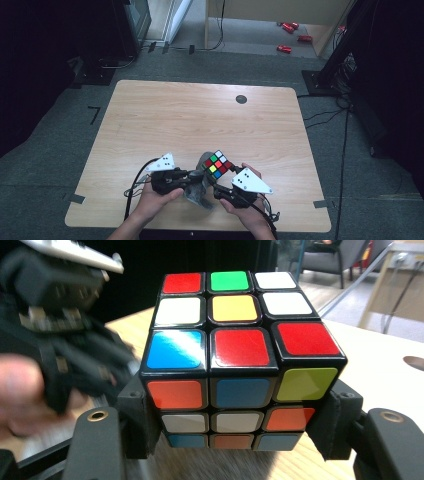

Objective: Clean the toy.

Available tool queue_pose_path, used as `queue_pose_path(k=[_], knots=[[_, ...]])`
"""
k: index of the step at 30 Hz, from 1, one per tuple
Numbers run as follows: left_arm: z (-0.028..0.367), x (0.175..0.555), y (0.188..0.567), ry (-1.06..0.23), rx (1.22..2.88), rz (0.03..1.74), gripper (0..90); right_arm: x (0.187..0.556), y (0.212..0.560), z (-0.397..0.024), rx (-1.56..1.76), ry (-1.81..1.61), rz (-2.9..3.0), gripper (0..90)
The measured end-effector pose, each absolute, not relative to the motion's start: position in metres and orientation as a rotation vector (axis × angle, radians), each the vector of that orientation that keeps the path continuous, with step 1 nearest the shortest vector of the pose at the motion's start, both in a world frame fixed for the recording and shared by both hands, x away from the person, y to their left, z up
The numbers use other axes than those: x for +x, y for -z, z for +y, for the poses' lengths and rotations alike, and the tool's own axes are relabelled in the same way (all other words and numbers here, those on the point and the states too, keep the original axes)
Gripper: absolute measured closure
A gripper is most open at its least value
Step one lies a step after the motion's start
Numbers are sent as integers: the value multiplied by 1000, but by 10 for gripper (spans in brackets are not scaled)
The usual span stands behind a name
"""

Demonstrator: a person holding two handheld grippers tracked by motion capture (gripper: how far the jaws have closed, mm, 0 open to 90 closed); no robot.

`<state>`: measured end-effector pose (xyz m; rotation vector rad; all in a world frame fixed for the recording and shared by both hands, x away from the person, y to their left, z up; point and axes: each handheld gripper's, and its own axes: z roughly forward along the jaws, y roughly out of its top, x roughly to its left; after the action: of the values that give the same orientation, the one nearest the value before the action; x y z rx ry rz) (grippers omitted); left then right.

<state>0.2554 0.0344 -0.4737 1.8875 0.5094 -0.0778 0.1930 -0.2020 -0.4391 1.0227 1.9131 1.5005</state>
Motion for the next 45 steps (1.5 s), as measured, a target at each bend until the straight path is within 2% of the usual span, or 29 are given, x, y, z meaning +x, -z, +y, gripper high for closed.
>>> queue_pose_path(k=[4,11,21,24,28,36,42,45], knots=[[30,248,472,31,1863,473,766,192,439,-198,1017,-1499,1933,347],[45,254,468,-37,1798,524,764,199,442,-208,1098,-1491,1914,347],[34,250,473,-93,1878,509,725,201,446,-202,1147,-1486,1935,347],[37,254,474,-101,1892,544,657,205,447,-209,1195,-1446,1907,347],[46,261,473,-111,1877,610,506,204,446,-214,1183,-1419,1888,347],[69,270,457,-90,1758,752,311,203,457,-205,1135,-1323,1913,347],[56,258,442,-61,1759,724,239,199,464,-189,1075,-1305,1949,347],[50,253,436,-49,1761,710,232,197,468,-180,1043,-1278,1962,347]])
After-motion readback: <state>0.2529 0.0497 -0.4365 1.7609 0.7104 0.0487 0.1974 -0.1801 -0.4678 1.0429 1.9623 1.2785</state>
